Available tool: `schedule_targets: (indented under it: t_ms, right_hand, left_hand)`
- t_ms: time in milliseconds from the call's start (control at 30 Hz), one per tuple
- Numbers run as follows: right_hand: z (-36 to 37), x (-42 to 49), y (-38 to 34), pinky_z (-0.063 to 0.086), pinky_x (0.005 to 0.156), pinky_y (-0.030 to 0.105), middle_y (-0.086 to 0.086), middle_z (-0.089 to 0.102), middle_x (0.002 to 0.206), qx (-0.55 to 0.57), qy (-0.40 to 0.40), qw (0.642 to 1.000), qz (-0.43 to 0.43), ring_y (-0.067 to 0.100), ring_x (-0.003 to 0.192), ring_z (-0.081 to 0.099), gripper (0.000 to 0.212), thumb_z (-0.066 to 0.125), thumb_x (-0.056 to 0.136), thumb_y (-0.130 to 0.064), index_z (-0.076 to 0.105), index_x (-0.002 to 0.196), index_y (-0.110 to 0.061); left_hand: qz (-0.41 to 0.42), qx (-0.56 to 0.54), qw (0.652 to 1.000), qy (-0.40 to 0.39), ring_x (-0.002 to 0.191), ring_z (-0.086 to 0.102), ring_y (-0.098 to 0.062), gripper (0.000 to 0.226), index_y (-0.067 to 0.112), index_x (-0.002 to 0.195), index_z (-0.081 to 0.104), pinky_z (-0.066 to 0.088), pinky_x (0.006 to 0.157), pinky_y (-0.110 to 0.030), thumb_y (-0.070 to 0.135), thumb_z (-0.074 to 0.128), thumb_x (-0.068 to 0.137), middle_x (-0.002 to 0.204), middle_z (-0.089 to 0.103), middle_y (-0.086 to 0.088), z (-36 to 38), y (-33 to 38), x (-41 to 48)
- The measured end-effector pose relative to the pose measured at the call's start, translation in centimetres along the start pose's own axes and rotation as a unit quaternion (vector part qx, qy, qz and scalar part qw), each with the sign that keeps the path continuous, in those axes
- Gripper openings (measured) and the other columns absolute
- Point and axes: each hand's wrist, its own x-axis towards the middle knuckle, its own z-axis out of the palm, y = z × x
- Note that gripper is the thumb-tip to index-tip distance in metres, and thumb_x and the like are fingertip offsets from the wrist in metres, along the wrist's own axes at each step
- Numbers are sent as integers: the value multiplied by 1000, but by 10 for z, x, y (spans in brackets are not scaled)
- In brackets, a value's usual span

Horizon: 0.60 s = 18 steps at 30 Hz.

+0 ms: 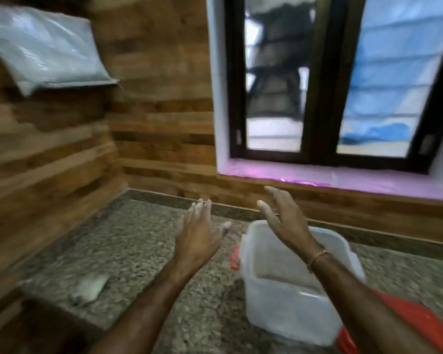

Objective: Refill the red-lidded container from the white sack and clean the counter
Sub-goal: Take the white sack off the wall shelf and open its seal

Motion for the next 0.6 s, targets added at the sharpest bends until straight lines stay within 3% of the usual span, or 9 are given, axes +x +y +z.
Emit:
schedule_targets:
  t_ms: [200,333,467,600]
  right_hand:
    - [70,71,-95,45,110,41,7,56,144,-14,-61,995,-76,23,134,53,56,54,101,-48,50,148,-18]
    - [104,132,-140,43,103,31,1,53,146,-10,-75,990,-121,19,132,53,56,50,102,-51,46,150,-23]
    - [129,199,-183,48,107,42,-3,47,153,7,-106,981,-164,14,133,53,58,46,103,-55,39,154,-29]
    - [153,264,-232,48,108,40,-2,46,153,14,-135,968,-209,15,132,52,58,47,103,-51,37,155,-28]
  left_hand:
    - [-47,24,997,48,155,21,-22,79,17,159,28,17,125,-46,64,44,98,166,29,-6,-85,-99,36]
    - [-59,55,992,93,149,32,-22,77,18,157,34,29,120,-46,64,47,97,162,38,-4,-139,-147,76]
    - [-83,86,985,124,147,34,-21,76,23,157,33,31,117,-46,65,48,96,161,38,-1,-195,-185,112]
    - [-101,121,975,154,148,35,-23,73,24,156,32,32,117,-46,65,46,97,162,36,-2,-248,-220,145]
